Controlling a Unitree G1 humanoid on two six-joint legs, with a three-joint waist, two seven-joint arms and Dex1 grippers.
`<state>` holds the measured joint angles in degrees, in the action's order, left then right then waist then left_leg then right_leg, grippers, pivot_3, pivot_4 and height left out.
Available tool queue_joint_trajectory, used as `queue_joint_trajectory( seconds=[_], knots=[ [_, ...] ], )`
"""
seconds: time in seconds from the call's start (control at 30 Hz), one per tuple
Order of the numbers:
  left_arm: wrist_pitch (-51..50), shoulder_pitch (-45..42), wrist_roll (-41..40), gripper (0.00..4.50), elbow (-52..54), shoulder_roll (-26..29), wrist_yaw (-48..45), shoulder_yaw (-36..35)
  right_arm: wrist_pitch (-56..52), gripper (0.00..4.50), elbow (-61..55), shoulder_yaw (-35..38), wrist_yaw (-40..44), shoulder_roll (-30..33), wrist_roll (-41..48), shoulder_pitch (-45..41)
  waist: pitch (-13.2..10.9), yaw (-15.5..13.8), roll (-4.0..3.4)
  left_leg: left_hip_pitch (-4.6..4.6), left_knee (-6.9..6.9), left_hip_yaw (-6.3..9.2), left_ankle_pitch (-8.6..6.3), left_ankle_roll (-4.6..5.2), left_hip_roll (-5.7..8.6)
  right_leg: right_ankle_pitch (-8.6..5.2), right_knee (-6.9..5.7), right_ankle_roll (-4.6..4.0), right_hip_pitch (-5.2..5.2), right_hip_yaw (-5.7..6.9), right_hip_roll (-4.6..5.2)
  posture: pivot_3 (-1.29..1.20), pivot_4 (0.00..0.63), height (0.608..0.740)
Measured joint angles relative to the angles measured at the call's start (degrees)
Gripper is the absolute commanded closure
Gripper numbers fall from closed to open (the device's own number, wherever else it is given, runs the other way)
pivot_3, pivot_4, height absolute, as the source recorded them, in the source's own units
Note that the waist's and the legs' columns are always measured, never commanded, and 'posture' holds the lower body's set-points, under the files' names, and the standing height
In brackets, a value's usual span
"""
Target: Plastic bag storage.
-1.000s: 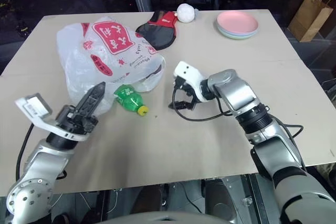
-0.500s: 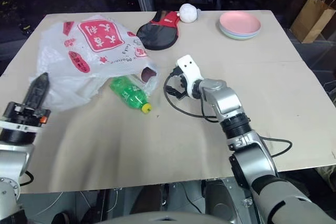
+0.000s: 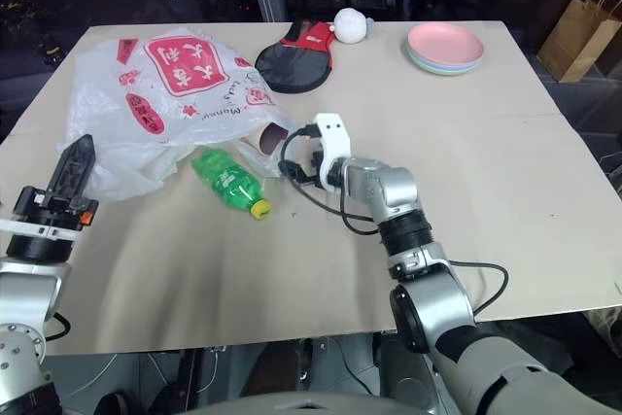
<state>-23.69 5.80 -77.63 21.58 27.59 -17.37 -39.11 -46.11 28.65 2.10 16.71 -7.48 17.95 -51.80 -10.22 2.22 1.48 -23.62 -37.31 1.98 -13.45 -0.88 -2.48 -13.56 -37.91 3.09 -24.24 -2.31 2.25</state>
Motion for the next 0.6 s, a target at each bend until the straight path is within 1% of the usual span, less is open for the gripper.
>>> queue_joint_trajectory(
  seconds=[0.03,0.1,0.23,0.37,0.53,0.6],
  knots=[
    [0.0,0.2,0.2,4.50,0.0,-0.3,-0.1,0.0,0.5,0.03,1.7,1.8,-0.2,0.0,2.0,-0.6,0.0,0.1,0.00,0.00,0.00,-0.01,0.00,0.00,0.00,0.00,0.00,0.00,0.00,-0.01,0.00,0.00,0.150,0.740],
    [0.0,0.3,0.4,4.50,0.0,-0.3,-0.1,0.0,0.5,0.03,1.8,1.8,0.4,0.0,2.6,-0.7,0.0,0.1,-0.01,-0.01,0.00,-0.01,0.00,0.00,0.00,0.00,0.01,0.00,0.00,-0.01,0.00,0.00,0.150,0.740],
    [0.0,0.5,0.9,4.50,0.0,-0.8,-0.2,0.5,-0.8,0.03,1.5,-2.4,5.4,-0.1,3.6,-0.7,0.0,0.3,-0.04,-0.02,0.02,-0.01,0.00,0.00,-0.01,0.00,0.02,0.00,-0.03,-0.01,-0.01,0.00,0.150,0.740],
    [0.0,0.1,1.1,4.50,0.0,-0.9,-0.2,1.1,-0.2,0.03,1.5,-5.5,6.4,-0.1,3.6,-0.7,0.0,0.2,-0.03,-0.05,0.02,0.00,0.00,0.00,0.00,0.00,0.03,0.00,-0.03,0.00,0.00,0.00,0.150,0.740],
    [0.0,-0.1,1.2,4.50,0.1,-1.0,-0.1,1.5,3.7,0.03,4.8,-5.8,6.0,-0.2,3.8,-1.3,0.0,0.2,-0.03,-0.03,0.02,-0.01,0.00,0.00,0.00,0.00,0.03,0.00,-0.02,-0.01,0.00,0.00,0.150,0.740],
    [0.0,0.0,1.2,4.50,0.3,-1.0,0.0,1.4,5.0,0.03,5.0,-8.4,7.7,-0.1,2.2,-1.4,0.0,0.2,-0.03,-0.02,0.03,0.00,0.00,0.00,-0.01,0.00,0.02,0.00,-0.03,0.00,-0.01,0.00,0.150,0.740]
  ],
)
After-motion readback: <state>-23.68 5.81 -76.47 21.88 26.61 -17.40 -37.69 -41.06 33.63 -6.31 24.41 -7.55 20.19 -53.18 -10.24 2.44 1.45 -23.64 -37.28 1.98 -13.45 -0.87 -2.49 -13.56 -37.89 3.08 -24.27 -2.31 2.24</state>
